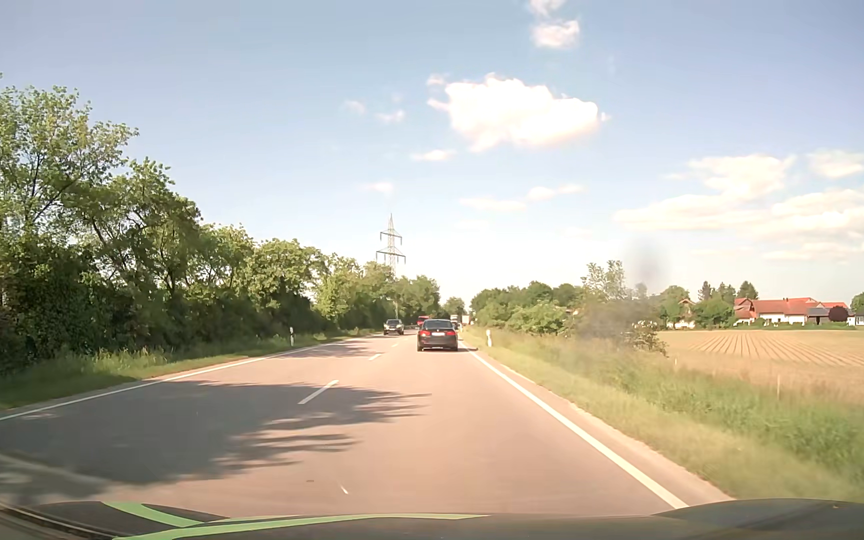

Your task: Follow the waypoints while adhering to traffic rules and regulations

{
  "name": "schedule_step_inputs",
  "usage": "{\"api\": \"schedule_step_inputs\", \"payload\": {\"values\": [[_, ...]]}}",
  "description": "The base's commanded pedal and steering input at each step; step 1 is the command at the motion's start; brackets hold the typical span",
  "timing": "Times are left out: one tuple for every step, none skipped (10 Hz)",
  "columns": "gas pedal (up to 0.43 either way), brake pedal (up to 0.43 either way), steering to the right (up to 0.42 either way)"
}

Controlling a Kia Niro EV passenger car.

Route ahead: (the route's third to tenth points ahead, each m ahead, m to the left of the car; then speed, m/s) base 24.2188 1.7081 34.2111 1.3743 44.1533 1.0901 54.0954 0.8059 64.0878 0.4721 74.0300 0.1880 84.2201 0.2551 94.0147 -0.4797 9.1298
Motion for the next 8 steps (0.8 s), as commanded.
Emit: {"api": "schedule_step_inputs", "payload": {"values": [[0.039, 0.000, 0.002], [0.059, 0.000, 0.002], [0.067, 0.000, 0.002], [0.079, 0.000, 0.002], [0.079, 0.000, 0.002], [0.087, 0.000, 0.002], [0.087, 0.000, 0.002], [0.098, 0.000, 0.002]]}}
